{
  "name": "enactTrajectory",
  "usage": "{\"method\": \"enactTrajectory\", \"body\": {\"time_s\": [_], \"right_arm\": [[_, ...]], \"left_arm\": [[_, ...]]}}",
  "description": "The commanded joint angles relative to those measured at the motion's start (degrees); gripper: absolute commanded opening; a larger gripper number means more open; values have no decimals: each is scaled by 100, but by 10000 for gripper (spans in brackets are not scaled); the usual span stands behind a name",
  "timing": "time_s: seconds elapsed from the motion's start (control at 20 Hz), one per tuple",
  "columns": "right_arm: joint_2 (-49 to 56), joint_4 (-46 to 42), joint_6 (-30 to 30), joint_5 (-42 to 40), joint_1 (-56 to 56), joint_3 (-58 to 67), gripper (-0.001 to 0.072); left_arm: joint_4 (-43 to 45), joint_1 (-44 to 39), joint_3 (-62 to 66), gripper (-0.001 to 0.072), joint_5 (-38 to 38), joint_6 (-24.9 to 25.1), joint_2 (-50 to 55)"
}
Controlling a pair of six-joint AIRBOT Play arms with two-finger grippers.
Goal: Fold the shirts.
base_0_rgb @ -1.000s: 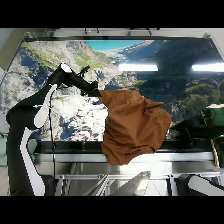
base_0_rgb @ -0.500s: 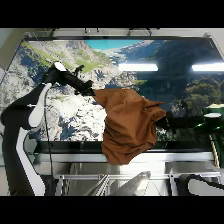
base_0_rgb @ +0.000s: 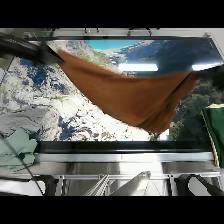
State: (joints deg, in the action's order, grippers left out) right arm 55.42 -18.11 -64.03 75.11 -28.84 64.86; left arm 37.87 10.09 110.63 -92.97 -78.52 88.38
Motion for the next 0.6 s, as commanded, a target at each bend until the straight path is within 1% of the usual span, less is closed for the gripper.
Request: {"method": "enactTrajectory", "body": {"time_s": [0.0,0.1,0.2,0.3,0.4,0.45,0.55], "right_arm": [[-1025,402,72,-50,-153,931,28],[-1585,404,170,-199,-361,1161,29],[-2087,391,328,-553,-514,1274,29],[-2415,380,590,-1012,-522,1300,28],[-2476,382,892,-1309,-522,1300,28],[-2376,402,1029,-1327,-520,1298,28],[-1932,492,1318,-1327,-356,1296,28]], "left_arm": [[-341,597,-2,20,50,157,-1720],[-350,1012,0,20,208,232,-2583],[-350,1451,0,21,387,402,-3320],[-297,1788,0,21,789,756,-3801],[-289,2098,-2,21,1191,1056,-3995],[-302,2243,-2,21,1261,1064,-3921],[-313,2286,-2,21,1064,1064,-3506]]}}
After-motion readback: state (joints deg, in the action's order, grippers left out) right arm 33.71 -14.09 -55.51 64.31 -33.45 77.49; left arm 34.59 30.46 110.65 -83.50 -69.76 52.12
